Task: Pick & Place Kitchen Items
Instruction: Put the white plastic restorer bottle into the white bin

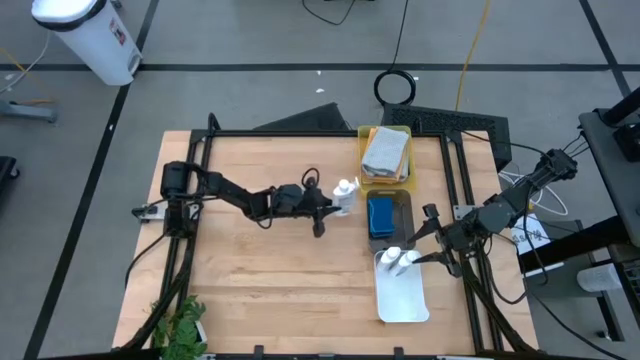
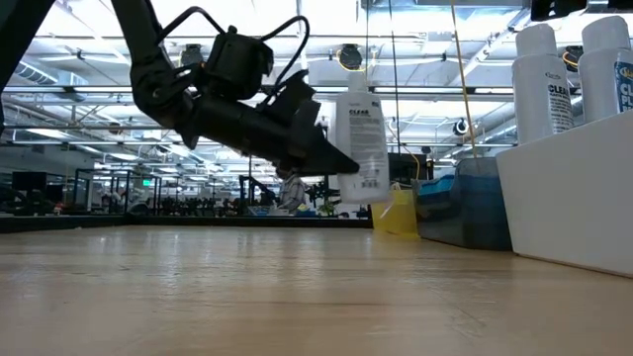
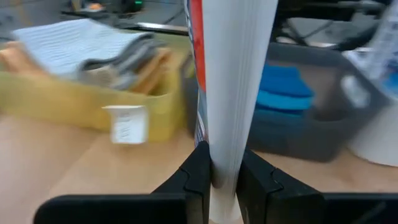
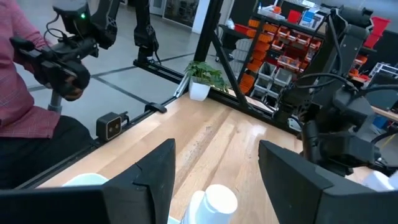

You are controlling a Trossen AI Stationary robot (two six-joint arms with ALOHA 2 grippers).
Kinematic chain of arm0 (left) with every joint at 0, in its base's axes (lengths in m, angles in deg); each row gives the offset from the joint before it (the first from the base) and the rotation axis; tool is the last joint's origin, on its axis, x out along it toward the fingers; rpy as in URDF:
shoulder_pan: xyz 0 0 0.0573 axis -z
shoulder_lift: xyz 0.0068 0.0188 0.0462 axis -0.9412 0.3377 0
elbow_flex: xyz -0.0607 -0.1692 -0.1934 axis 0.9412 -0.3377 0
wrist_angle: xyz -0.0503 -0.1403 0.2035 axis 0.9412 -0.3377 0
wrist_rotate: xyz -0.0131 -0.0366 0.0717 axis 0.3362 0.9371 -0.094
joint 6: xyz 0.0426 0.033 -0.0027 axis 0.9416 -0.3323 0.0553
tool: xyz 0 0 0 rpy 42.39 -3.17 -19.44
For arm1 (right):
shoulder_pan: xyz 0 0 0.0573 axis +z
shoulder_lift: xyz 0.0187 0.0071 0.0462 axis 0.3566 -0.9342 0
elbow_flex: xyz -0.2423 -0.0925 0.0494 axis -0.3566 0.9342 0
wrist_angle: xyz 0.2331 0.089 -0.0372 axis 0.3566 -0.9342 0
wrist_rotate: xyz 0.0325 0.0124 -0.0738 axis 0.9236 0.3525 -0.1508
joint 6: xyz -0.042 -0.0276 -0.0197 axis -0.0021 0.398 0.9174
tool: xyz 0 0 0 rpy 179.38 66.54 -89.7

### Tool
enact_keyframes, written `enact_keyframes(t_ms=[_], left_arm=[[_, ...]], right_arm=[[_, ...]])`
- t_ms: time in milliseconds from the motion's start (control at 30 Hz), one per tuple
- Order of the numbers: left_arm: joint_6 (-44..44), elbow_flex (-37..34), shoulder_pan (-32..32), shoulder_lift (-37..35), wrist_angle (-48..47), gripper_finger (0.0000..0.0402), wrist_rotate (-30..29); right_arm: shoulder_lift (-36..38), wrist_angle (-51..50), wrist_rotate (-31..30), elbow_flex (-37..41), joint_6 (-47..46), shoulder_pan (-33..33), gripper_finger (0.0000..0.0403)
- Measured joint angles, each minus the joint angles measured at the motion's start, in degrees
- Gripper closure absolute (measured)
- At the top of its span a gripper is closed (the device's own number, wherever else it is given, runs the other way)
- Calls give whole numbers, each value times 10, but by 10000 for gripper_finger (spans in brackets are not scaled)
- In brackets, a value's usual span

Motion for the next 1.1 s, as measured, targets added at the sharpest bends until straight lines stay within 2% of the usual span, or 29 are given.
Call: enact_keyframes(t_ms=[300, 600, 667, 867, 1100], left_arm=[[23, 15, 12, 0, -1, 350, 61], [24, 15, 13, 0, -1, 350, 71], [24, 15, 13, 0, -1, 350, 90], [25, 15, 14, 0, -1, 350, 197], [30, 15, 14, 0, -2, 350, 197]], right_arm=[[0, 0, 0, 0, 0, 0, 206], [0, 0, 0, 0, 0, 0, 206], [0, 0, 0, 0, 0, 0, 206], [0, 0, 0, 0, 0, 0, 206], [0, 0, 0, 0, 0, 0, 206]])
